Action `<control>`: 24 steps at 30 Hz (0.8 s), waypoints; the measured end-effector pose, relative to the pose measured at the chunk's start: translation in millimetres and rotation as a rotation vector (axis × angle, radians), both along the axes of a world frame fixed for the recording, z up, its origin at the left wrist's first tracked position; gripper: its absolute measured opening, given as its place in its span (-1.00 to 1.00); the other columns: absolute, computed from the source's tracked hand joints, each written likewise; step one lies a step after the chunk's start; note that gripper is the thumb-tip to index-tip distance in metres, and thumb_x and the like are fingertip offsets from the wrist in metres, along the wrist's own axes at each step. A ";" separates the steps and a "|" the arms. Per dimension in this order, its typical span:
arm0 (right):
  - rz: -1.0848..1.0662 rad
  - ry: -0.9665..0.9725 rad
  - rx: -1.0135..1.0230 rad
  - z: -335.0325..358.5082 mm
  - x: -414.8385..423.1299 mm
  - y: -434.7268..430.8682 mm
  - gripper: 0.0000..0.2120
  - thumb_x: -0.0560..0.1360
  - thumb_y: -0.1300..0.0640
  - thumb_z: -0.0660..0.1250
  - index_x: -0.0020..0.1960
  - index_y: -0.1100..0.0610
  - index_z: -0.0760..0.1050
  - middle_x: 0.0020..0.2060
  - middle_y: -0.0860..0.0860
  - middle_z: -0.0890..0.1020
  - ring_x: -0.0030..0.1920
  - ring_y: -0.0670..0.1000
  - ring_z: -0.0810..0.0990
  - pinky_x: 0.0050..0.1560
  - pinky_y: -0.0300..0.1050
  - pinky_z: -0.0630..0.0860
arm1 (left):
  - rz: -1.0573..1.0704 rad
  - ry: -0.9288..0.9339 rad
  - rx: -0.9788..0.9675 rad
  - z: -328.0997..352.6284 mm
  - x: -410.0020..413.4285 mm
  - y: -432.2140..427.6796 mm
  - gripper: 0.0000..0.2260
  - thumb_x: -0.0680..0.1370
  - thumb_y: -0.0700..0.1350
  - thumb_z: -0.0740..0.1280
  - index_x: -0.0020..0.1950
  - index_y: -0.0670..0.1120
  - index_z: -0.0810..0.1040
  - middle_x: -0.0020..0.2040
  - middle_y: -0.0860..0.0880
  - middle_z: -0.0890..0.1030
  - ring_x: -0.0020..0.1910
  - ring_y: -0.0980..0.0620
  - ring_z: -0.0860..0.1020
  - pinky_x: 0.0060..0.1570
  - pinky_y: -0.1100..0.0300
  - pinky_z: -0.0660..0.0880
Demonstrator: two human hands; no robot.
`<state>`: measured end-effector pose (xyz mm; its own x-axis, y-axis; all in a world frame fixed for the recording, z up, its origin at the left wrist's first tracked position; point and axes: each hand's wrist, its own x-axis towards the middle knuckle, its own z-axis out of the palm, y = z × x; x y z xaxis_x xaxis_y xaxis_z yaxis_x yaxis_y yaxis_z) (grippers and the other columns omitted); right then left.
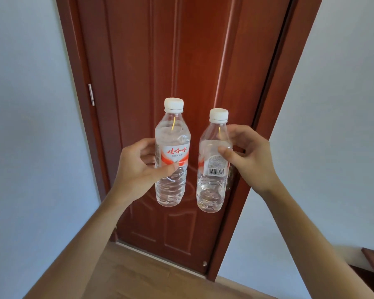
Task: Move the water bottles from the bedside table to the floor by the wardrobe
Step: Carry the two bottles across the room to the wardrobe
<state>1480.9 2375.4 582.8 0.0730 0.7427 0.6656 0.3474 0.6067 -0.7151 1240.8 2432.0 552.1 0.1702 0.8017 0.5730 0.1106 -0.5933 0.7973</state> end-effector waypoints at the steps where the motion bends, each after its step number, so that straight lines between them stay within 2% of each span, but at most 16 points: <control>1: 0.009 0.010 0.008 0.5 -0.5 12.1 -0.71 0.46 0.25 0.50 0.15 0.20 0.56 0.04 0.12 0.67 0.03 0.10 0.67 -0.02 -0.15 0.62 | 0.013 0.004 0.000 1.5 -1.6 8.8 -0.54 0.26 -0.24 0.62 0.11 -0.11 0.60 -0.03 0.08 0.71 -0.03 0.12 0.68 -0.06 0.28 0.59; 5: 0.061 0.079 0.021 -0.9 -3.7 59.2 -0.70 0.47 0.28 0.47 0.19 0.25 0.55 0.03 0.16 0.67 0.01 0.08 0.68 0.00 -0.14 0.62 | 0.068 0.030 -0.013 5.3 -9.8 39.6 -0.54 0.27 -0.24 0.61 0.13 -0.13 0.61 -0.01 0.06 0.71 -0.01 0.10 0.68 -0.01 0.23 0.60; 9: 0.181 0.142 0.002 -6.6 -8.9 109.5 -0.68 0.47 0.26 0.47 0.20 0.23 0.55 0.03 0.17 0.68 0.03 0.13 0.68 0.08 0.00 0.62 | 0.114 0.022 -0.054 8.0 -14.9 60.1 -0.55 0.23 -0.14 0.61 0.07 0.02 0.60 -0.02 0.13 0.71 -0.02 0.09 0.68 -0.02 0.21 0.61; 14: 0.341 0.173 -0.002 -6.2 -15.0 168.6 -0.69 0.46 0.26 0.47 0.19 0.20 0.55 0.03 0.18 0.68 0.04 0.08 0.67 0.11 -0.08 0.59 | 0.244 0.046 -0.098 13.3 -11.2 79.9 -0.56 0.18 0.00 0.54 0.02 0.16 0.55 -0.13 0.40 0.64 -0.07 0.30 0.65 -0.16 0.45 0.54; 16: 0.400 0.166 -0.012 -3.3 -14.3 191.2 -0.69 0.44 0.26 0.47 0.17 0.23 0.55 0.02 0.20 0.67 0.01 0.08 0.66 0.08 -0.11 0.59 | 0.310 0.043 -0.109 14.8 -7.6 89.3 -0.55 0.18 0.01 0.53 0.03 0.12 0.55 -0.15 0.37 0.65 -0.09 0.31 0.64 -0.18 0.45 0.55; 20: 0.467 0.119 -0.016 3.2 -9.8 228.3 -0.66 0.43 0.30 0.50 0.18 0.26 0.55 0.01 0.13 0.69 -0.02 0.11 0.67 0.08 -0.07 0.60 | 0.414 0.040 -0.102 15.6 1.2 107.2 -0.54 0.24 -0.11 0.57 0.10 0.02 0.57 -0.03 0.19 0.66 -0.07 0.22 0.66 -0.11 0.34 0.60; 24: 0.531 0.100 -0.013 5.7 -10.1 255.9 -0.65 0.40 0.19 0.52 0.16 0.18 0.58 -0.01 0.09 0.70 -0.06 0.05 0.64 0.08 -0.01 0.59 | 0.506 0.014 -0.105 14.5 11.1 115.2 -0.52 0.19 0.01 0.54 0.08 0.08 0.57 -0.02 0.21 0.65 -0.06 0.23 0.65 -0.15 0.39 0.58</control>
<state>1470.7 2631.3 588.4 -0.2521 0.7027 0.6653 -0.0743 0.6714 -0.7374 1251.9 2547.2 566.6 -0.2465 0.8385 0.4859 0.3745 -0.3800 0.8458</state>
